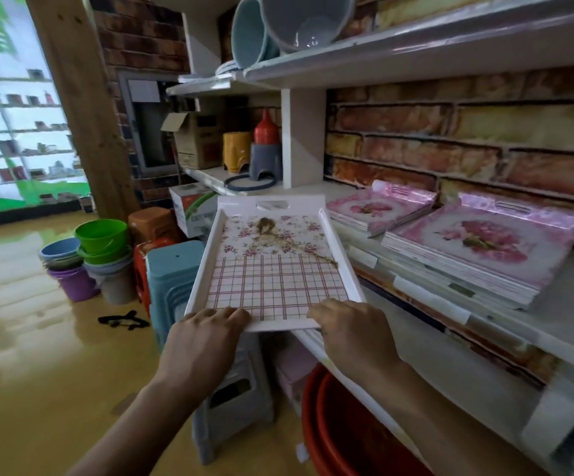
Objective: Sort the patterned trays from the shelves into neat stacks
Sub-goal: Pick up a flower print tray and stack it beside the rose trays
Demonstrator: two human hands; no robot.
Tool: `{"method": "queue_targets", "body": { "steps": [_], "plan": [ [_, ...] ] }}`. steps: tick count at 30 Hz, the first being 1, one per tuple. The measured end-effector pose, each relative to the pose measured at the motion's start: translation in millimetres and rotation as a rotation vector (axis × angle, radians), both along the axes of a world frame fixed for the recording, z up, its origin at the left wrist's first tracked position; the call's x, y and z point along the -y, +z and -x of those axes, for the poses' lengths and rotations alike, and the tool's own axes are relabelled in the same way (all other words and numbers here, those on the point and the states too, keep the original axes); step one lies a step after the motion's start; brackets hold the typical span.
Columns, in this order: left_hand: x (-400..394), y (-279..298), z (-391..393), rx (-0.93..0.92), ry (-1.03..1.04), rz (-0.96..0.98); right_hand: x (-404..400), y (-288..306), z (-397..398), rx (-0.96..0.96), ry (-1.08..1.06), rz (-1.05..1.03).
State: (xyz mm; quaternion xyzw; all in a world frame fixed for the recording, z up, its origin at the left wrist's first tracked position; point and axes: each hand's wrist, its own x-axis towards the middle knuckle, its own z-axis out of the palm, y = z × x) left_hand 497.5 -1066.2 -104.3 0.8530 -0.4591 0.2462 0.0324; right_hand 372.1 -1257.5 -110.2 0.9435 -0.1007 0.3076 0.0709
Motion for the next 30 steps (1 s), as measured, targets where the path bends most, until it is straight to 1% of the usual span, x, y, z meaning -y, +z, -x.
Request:
{"method": "queue_targets", "body": {
  "steps": [5, 11, 17, 26, 30],
  "plan": [
    [64, 7, -30, 0.055, -0.134, 0.063, 54, 5, -12, -0.04, -0.155, 0.037],
    [141, 12, -64, 0.059, -0.326, 0.082, 104, 11, -18, -0.059, -0.338, 0.062],
    [224, 19, -104, 0.075, -0.514, 0.144, 142, 21, -27, -0.066, -0.566, 0.095],
    [319, 32, -132, 0.092, -0.838, 0.149, 175, 28, -30, -0.07, -0.841, 0.093],
    [349, 34, -133, 0.111, -0.915, 0.103, 179, 34, -26, -0.082, -0.932, 0.054]
  ]
}}
